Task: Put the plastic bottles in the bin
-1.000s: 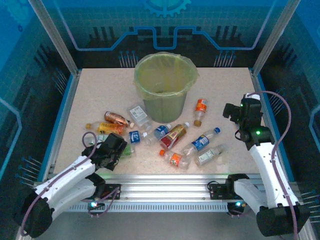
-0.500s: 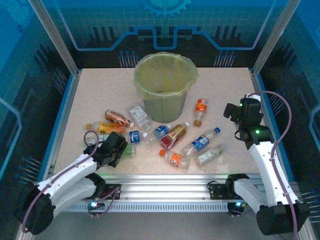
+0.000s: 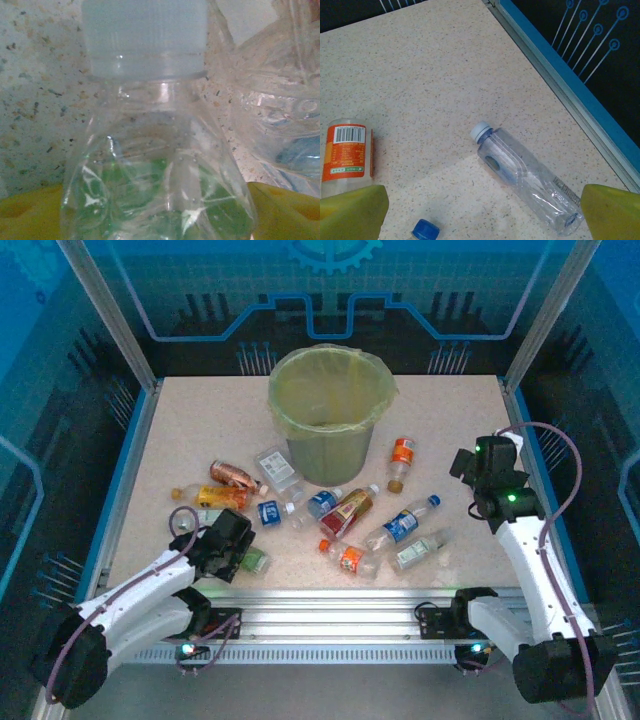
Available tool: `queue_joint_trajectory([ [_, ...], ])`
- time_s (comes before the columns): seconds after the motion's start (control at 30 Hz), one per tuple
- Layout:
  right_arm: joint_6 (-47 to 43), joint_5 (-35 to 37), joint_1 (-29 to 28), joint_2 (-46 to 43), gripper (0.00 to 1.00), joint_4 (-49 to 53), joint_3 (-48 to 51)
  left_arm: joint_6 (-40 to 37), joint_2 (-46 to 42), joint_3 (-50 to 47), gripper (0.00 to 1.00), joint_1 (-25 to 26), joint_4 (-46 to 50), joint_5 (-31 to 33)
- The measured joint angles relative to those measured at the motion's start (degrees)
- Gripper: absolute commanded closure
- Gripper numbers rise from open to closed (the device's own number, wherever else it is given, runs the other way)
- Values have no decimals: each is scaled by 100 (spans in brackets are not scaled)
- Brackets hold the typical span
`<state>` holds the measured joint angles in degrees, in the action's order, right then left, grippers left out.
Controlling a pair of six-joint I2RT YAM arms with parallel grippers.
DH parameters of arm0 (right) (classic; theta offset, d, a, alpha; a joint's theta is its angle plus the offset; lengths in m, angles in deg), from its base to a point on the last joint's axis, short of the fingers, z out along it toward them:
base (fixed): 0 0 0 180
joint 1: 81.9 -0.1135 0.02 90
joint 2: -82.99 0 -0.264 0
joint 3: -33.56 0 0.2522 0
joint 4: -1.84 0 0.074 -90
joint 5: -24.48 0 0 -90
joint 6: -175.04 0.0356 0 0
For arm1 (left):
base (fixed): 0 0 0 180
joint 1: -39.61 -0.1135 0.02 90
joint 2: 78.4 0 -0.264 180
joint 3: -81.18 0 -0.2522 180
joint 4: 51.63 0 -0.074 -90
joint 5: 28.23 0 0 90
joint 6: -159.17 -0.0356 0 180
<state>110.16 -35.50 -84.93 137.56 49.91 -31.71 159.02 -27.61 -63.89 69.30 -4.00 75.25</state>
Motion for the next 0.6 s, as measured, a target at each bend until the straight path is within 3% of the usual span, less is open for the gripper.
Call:
queue_joint_trajectory([
  [0.37,61,87,0,0,0,85,-79,11,-131,55,52,0,282,-9],
  [0.6,57,85,0,20,0,131,-151,-90,-415,431,57,0,920,-17],
])
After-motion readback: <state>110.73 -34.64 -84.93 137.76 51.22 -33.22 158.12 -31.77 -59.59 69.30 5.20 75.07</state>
